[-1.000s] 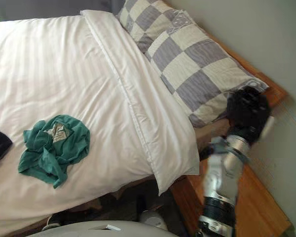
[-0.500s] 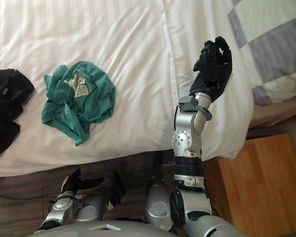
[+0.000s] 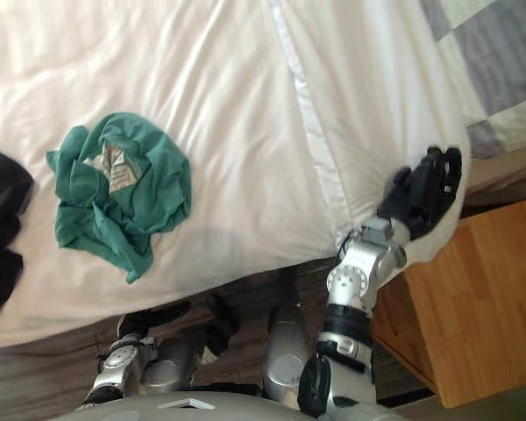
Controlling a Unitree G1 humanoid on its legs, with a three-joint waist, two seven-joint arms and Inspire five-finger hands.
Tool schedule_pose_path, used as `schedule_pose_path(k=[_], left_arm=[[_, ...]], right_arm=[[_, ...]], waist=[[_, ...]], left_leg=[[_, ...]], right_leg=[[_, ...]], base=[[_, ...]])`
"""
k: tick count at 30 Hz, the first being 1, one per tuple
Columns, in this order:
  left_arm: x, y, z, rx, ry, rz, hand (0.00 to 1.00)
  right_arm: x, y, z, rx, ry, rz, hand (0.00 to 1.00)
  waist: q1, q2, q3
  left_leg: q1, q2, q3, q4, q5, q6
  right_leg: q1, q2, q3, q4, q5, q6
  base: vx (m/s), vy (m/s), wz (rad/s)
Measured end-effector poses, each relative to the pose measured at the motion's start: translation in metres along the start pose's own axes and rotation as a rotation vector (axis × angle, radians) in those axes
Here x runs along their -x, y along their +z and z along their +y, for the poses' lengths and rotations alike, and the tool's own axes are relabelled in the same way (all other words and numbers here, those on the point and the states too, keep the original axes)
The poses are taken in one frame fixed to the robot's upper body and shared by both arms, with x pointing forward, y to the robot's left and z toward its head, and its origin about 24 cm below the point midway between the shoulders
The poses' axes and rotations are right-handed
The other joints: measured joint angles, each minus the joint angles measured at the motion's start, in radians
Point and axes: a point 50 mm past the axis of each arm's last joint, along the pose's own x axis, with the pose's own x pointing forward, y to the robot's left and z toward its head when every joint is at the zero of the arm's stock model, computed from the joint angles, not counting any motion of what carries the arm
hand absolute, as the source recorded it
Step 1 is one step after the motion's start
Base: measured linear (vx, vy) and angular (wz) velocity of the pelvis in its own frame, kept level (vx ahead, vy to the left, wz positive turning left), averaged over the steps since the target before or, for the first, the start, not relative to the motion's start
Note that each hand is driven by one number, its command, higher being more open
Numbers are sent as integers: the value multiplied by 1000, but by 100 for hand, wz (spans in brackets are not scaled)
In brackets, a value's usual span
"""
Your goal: Tidy up the quilt and then pick up the clothes from the bed and put them into the laundry hamper
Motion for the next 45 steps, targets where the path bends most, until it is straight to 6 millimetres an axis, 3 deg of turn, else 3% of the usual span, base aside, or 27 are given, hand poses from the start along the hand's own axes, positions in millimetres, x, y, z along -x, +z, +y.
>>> schedule_pose_path(k=[1, 2, 4, 7, 8, 11, 12, 13, 16, 19, 21, 22, 25, 27, 29, 31, 33, 35, 36, 37, 38, 39, 40, 41, 42, 44, 45], left_arm=[[0, 0, -3, 0, -7, 2, 100], [-1, 1, -11, 24, -30, 11, 100], [0, -4, -22, 40, -53, 56, 100], [1, -13, -25, 15, -49, 129, 100], [2, -17, -24, 16, -47, 154, 100], [-2, -15, -20, 6, -45, 206, 100], [-2, -17, -16, -23, -53, 231, 100], [3, -26, -14, -7, -53, 219, 100], [5, -30, -9, -11, -32, 228, 100], [6, -35, -4, -30, -23, 249, 100], [7, -38, 3, -65, -16, 261, 100], [7, -38, 2, -82, -27, 253, 100], [7, -33, -8, -80, -78, 199, 100], [8, -31, -13, -78, -96, 182, 100], [8, -30, -15, -88, -109, 173, 100], [9, -31, -11, -82, -100, 147, 100], [10, -33, -4, -85, -84, 129, 100], [10, -34, 3, -97, -70, 130, 100], [11, -37, 5, -105, -68, 138, 100], [12, -39, 4, -120, -74, 149, 100], [12, -42, 8, -149, -71, 160, 100], [9, -38, 21, -173, -38, 154, 100], [9, -37, 27, -185, -21, 153, 100], [11, -41, 36, -205, -3, 168, 100], [14, -47, 43, -229, 4, 188, 100], [16, -50, 51, -233, 24, 205, 100], [18, -53, 55, -239, 32, 212, 100]], right_arm=[[3, -3, -13, 13, -48, 17, 0], [14, -12, -50, 38, -190, 87, 0], [32, -23, -94, 82, -383, 182, 0], [77, -37, -157, 164, -680, 381, 0], [90, -38, -171, 193, -739, 438, 100], [108, -35, -186, 255, -778, 504, 100], [114, -33, -190, 309, -765, 529, 100], [120, -34, -192, 371, -732, 570, 100], [134, -47, -190, 489, -608, 726, 100], [143, -48, -192, 602, -518, 800, 100], [156, -49, -199, 728, -471, 882, 100], [164, -51, -202, 788, -448, 934, 100], [156, -49, -206, 982, -320, 1024, 100], [143, -49, -203, 1138, -191, 1052, 100], [139, -52, -200, 1235, -98, 1069, 100], [138, -54, -197, 1281, -38, 1075, 100], [138, -55, -196, 1288, -25, 1078, 100], [140, -54, -197, 1293, -28, 1086, 100], [142, -53, -200, 1295, -34, 1093, 100], [142, -51, -202, 1303, -35, 1102, 100], [147, -54, -203, 1301, -36, 1134, 100], [156, -64, -200, 1263, -33, 1182, 100], [159, -66, -199, 1271, -7, 1203, 100], [161, -69, -197, 1307, 54, 1222, 100], [162, -71, -196, 1351, 95, 1228, 100], [160, -74, -193, 1384, 132, 1232, 100], [159, -74, -192, 1426, 178, 1234, 100]], waist=[[0, -6, -6], [-1, -21, -23], [-15, -27, -29], [-35, -14, -41], [-43, -3, -47], [-55, -4, -48], [-56, 0, -64], [-39, 6, -95], [-22, -55, -148], [-32, -65, -169], [-42, -79, -183], [-38, -80, -187], [-19, -38, -168], [-9, -16, -160], [9, -5, -160], [15, 11, -169], [8, 7, -175], [5, -11, -195], [4, -19, -211], [3, -14, -231], [3, -25, -240], [8, -65, -238], [7, -71, -243], [11, -72, -245], [12, -73, -249], [14, -65, -257], [16, -55, -259]], left_leg=[[8, 3, 8, 0, -2, -5], [25, 14, 24, 1, -7, -14], [54, 27, 42, 1, -11, -20], [93, 39, 90, 2, -12, -23], [102, 41, 106, 6, -13, -25], [92, 76, 116, 138, -36, -63], [91, 102, 140, 135, -68, -59], [124, 115, 153, 15, -34, -66], [131, 100, 120, 21, -15, -58], [144, 107, 78, 45, -17, -48], [155, 91, 17, 51, -10, -48], [155, 82, -8, 46, 3, -48], [74, 123, -110, 200, -17, -54], [39, 138, -215, 294, -32, -82], [32, 155, -234, 328, -47, -87], [10, 239, -253, 495, -124, -39], [13, 336, -301, 598, -150, -24], [26, 434, -383, 585, -137, -11], [45, 437, -435, 498, -92, -1], [87, 401, -499, 346, -53, -95], [128, 346, -497, 209, -97, -233], [132, 309, -482, 202, -80, -224], [136, 299, -477, 186, -71, -228], [148, 278, -448, 169, -69, -230], [158, 250, -423, 156, -67, -227], [170, 240, -396, 135, -55, -211], [185, 249, -387, 119, -51, -204]], right_leg=[[4, 4, -1, 1, -2, -3], [10, 11, -6, 12, -14, -10], [32, 23, -22, 26, -29, -26], [55, 37, -24, 35, -36, -35], [58, 39, -25, 39, -37, -36], [101, 17, -48, 41, -44, -47], [121, 10, -48, 44, -44, -47], [124, 33, -64, 45, -44, -46], [142, 12, -115, 76, -65, -50], [118, -16, -116, 245, -174, -62], [139, -32, -74, 290, -226, -28], [183, -30, -78, 222, -228, -21], [260, -23, -118, 110, -198, 23], [275, -30, -137, 125, -197, 24], [277, -35, -141, 128, -194, 23], [279, -35, -160, 131, -183, 33], [271, -47, -156, 138, -169, 48], [238, -90, -131, 157, -146, 83], [216, -117, -117, 156, -129, 109], [199, -133, -98, 136, -112, 144], [188, -155, -55, 94, -110, 146], [176, -149, -38, 141, -99, 162], [177, -130, -53, 163, -105, 159], [179, -131, -82, 165, -101, 98], [164, -146, -106, 165, -70, 3], [154, -142, -184, 154, 2, -42], [155, -112, -215, 176, -23, -43]], base=[[116, -44, -35], [100, -41, -23], [103, -51, -15], [72, -28, -22], [58, -13, -27], [48, 5, 16], [-56, 22, 38], [-90, 21, 22], [-135, 18, 30], [-75, -24, 50], [-50, -77, 59], [-34, -85, 49], [-104, -91, 47], [-168, 10, 34], [-183, 125, 6], [-181, 168, 0], [-64, 198, -1], [-47, 398, 10], [-50, 613, 15], [-63, 583, 9], [-54, 426, -1], [-33, 267, -7], [25, 174, -22], [5, 260, -34], [-6, 273, -41], [-27, 223, -37], [-2, 153, -30]])
